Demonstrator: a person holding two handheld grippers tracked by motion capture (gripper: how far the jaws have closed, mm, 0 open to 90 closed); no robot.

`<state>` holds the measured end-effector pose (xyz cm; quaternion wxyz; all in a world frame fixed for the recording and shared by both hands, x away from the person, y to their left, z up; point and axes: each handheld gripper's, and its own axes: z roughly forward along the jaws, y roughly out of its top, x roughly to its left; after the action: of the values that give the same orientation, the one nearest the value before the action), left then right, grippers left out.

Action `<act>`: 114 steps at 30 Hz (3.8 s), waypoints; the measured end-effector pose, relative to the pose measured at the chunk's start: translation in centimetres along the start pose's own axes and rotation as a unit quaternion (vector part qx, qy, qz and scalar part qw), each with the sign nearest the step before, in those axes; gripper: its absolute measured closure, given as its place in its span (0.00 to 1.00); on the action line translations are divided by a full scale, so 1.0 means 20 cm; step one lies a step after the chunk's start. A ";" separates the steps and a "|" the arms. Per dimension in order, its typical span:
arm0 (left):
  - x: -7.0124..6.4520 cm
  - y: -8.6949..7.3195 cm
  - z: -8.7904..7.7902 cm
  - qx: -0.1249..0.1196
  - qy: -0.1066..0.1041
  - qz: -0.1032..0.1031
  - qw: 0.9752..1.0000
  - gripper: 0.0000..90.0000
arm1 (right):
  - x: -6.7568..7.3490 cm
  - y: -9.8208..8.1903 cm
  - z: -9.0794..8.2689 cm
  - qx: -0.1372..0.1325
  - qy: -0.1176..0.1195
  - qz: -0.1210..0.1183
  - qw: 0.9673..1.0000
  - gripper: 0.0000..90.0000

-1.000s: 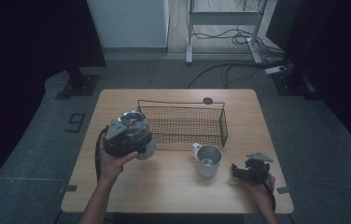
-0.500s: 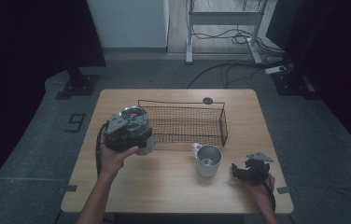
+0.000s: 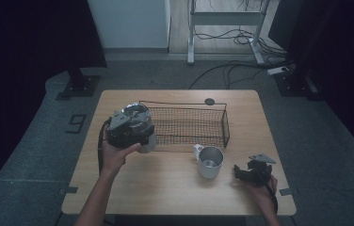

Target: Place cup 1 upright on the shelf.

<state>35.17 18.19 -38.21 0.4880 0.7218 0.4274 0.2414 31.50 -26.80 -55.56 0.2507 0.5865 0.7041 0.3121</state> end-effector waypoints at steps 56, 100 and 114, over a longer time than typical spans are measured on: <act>0.11 0.13 0.22 0.012 0.018 0.001 1.000 0.05 | 0.00 0.00 0.00 -0.001 0.002 -0.002 1.000 0.12; 0.14 0.23 0.42 0.033 0.028 0.005 0.999 0.05 | 0.00 0.00 0.00 -0.003 0.000 -0.002 1.000 0.13; 0.13 0.25 0.49 0.038 0.028 0.010 0.999 0.05 | 0.00 0.00 0.00 -0.003 0.000 -0.002 1.000 0.13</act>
<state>45.92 14.67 -37.94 0.4455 0.7369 0.4427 0.2502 31.44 -26.79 -55.56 0.2528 0.5842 0.7047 0.3133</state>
